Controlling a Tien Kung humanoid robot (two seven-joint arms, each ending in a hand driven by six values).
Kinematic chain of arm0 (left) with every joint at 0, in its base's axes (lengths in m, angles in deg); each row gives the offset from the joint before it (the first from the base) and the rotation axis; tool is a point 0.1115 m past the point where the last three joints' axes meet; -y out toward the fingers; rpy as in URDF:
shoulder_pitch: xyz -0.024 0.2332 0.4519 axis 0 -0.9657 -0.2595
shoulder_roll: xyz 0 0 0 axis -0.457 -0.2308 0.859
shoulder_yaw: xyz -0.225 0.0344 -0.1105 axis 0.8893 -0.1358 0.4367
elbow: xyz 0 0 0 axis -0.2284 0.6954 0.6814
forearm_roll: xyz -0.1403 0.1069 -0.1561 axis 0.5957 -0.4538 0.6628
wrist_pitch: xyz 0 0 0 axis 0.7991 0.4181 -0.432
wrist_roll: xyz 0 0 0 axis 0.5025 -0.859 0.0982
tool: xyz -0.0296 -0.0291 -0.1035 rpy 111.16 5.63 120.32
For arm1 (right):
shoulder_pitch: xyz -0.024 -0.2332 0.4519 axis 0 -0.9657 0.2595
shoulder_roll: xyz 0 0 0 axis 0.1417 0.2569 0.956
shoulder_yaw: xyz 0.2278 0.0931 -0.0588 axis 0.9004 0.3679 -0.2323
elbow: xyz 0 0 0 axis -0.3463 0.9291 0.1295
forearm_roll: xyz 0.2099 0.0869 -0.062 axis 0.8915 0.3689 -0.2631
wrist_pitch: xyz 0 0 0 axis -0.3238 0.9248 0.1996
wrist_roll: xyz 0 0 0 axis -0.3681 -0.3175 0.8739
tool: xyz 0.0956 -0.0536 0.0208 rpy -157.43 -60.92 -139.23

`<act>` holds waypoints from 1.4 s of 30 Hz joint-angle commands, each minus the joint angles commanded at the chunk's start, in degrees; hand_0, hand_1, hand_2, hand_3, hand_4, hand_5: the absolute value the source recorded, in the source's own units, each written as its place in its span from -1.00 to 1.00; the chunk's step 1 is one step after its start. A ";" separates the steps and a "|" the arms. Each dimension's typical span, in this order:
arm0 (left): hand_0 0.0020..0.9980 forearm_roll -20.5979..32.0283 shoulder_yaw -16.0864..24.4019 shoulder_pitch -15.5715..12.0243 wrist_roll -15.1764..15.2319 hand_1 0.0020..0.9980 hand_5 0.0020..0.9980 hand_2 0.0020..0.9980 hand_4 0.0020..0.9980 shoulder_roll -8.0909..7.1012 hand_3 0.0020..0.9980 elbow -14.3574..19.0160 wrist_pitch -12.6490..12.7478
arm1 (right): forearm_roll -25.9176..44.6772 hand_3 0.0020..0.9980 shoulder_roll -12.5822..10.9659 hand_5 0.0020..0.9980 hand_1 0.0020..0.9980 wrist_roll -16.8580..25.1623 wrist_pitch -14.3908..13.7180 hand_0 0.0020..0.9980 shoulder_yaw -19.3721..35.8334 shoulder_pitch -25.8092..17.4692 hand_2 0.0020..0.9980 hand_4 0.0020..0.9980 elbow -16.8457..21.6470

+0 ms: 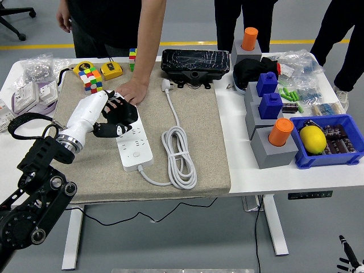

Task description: Pick up the plug,place it near the board,insert it into the board,press the button

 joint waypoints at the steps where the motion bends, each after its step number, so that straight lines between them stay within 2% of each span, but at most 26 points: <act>1: -0.39 0.22 -0.19 0.31 0.14 -0.12 -1.00 -0.11 0.58 -0.14 0.07 -0.56 0.02 | 0.00 0.66 -0.03 1.00 0.61 0.01 -0.03 0.64 0.02 0.03 0.58 1.00 0.00; 10: -0.38 2.34 -0.62 1.59 1.51 -0.11 -1.00 -0.11 0.58 -1.23 0.07 -4.84 -0.81 | 0.00 0.66 -0.07 1.00 0.61 0.04 -0.14 0.64 0.19 0.01 0.58 1.00 0.00; 24: -0.36 3.46 -0.35 1.89 2.76 -0.09 -1.00 -0.11 0.57 -0.69 0.06 -10.44 -0.78 | -0.02 0.66 -0.10 1.00 0.61 0.04 -0.20 0.63 0.24 0.09 0.58 1.00 0.00; 42: -0.32 2.54 0.37 2.69 3.30 -0.03 -1.00 -0.09 0.55 -0.53 0.07 -13.94 -1.76 | -0.06 0.66 -0.15 1.00 0.61 0.04 -0.25 0.64 0.31 -0.04 0.58 1.00 0.00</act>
